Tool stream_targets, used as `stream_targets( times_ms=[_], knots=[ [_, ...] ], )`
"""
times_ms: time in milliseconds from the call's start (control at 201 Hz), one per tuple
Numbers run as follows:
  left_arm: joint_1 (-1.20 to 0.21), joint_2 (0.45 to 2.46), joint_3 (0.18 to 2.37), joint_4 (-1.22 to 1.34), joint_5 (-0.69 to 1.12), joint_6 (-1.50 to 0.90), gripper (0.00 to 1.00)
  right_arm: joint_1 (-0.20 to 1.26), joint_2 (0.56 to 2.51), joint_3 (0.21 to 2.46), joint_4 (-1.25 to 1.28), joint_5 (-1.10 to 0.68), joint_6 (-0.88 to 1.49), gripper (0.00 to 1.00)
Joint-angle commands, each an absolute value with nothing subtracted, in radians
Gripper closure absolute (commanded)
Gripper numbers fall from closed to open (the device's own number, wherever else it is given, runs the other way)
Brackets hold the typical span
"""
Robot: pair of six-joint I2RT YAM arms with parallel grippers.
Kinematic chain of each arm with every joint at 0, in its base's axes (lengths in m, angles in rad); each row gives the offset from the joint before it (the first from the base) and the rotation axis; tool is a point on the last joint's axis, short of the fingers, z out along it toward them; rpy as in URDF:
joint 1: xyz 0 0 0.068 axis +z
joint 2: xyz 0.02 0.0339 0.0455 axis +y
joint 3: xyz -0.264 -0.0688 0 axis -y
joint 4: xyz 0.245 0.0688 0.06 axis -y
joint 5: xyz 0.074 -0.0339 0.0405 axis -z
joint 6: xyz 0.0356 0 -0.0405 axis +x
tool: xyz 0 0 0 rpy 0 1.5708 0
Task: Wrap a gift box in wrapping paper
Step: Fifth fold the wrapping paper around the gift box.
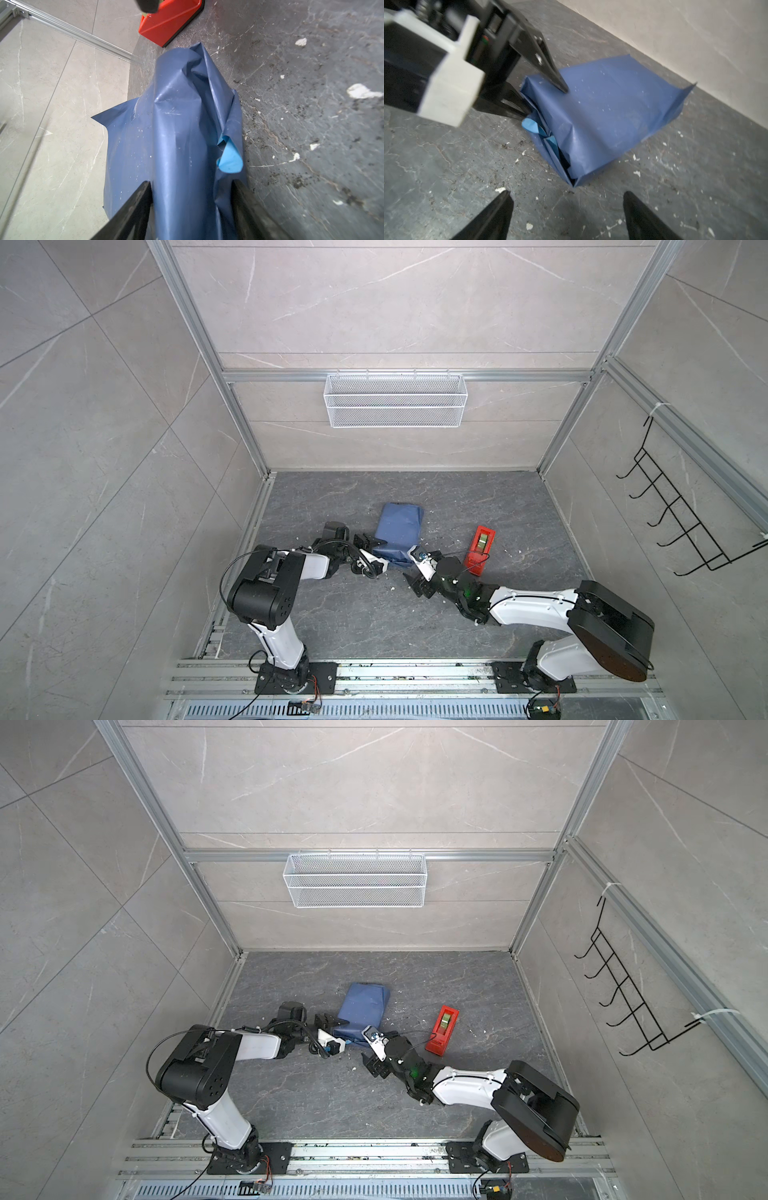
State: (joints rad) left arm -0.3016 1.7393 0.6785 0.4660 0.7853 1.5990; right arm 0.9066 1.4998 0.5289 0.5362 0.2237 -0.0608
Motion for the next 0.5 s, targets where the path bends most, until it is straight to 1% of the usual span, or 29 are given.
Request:
stream_targets(
  times_ms=[0,239,498],
  knots=[
    [-0.304,1.728,0.672,0.380,0.783,1.562,0.38,0.909,1.599,0.512,0.649,0.304,0.044,0.11],
    [-0.307,1.726,0.686,0.388,0.780,1.535,0.36,0.907,1.807,0.616,0.792,0.295,0.035,0.10],
    [-0.306,1.715,0.685,0.412,0.771,1.490,0.34,0.885,1.890,0.672,0.879,0.291,0.061,0.12]
  ],
)
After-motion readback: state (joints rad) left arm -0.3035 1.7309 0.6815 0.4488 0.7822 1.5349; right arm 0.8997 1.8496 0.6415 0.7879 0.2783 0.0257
